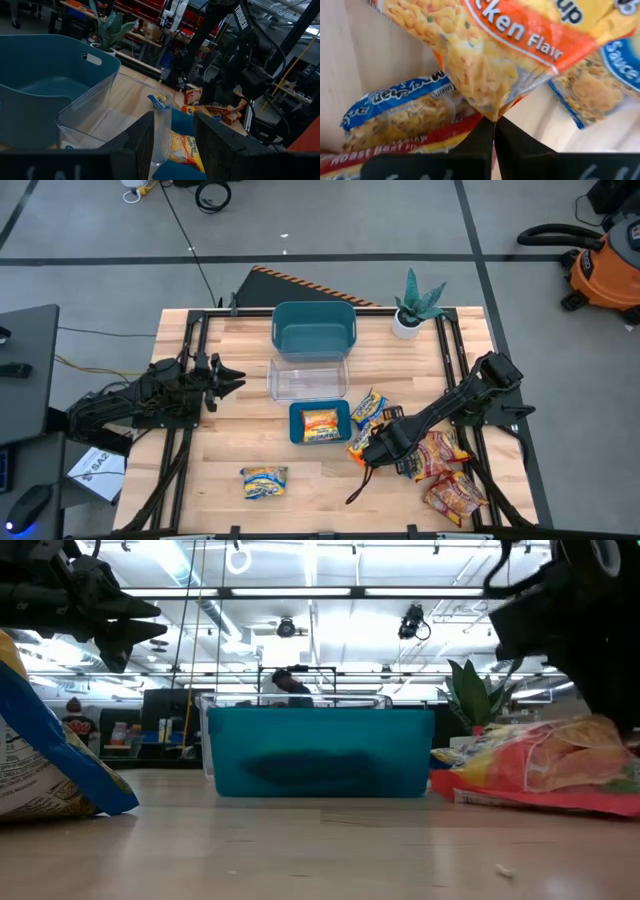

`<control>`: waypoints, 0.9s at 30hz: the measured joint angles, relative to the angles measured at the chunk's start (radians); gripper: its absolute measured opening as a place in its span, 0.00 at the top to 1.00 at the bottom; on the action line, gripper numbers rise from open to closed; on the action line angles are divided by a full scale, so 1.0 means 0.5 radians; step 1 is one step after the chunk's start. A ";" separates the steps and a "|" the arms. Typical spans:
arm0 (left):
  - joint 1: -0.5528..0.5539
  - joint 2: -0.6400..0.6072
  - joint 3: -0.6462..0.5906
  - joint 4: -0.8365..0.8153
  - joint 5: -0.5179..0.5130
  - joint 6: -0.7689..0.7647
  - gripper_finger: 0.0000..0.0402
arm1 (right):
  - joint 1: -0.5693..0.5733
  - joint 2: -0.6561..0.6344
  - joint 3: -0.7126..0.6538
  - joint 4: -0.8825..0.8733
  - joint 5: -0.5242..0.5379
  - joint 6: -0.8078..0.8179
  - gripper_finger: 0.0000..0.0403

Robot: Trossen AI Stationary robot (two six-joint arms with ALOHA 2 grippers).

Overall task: Sort Maruchan noodles
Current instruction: Put the bottom orange noodle pack into the bottom blue bin

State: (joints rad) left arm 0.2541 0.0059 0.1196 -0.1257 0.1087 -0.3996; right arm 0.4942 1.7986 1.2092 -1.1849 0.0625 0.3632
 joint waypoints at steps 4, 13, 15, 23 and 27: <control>0.000 0.000 0.000 0.000 0.000 0.000 0.65 | 0.001 0.001 0.172 -0.221 0.117 0.000 0.98; 0.000 0.000 0.000 0.000 0.000 -0.001 0.65 | 0.004 0.001 0.699 -0.552 0.313 -0.070 0.99; 0.000 0.001 0.000 0.000 0.000 -0.001 0.65 | 0.010 0.001 0.815 -0.542 0.332 -0.123 0.99; 0.000 0.000 0.000 -0.001 0.000 0.000 0.65 | -0.029 0.001 1.090 -0.298 0.350 -0.302 0.98; 0.000 0.000 0.000 0.000 0.000 0.000 0.65 | -0.095 0.000 1.059 0.002 0.300 -0.392 0.98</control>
State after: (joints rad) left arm 0.2540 0.0061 0.1196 -0.1259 0.1085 -0.3996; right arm 0.4466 1.7987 1.7386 -1.1838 0.2124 0.1670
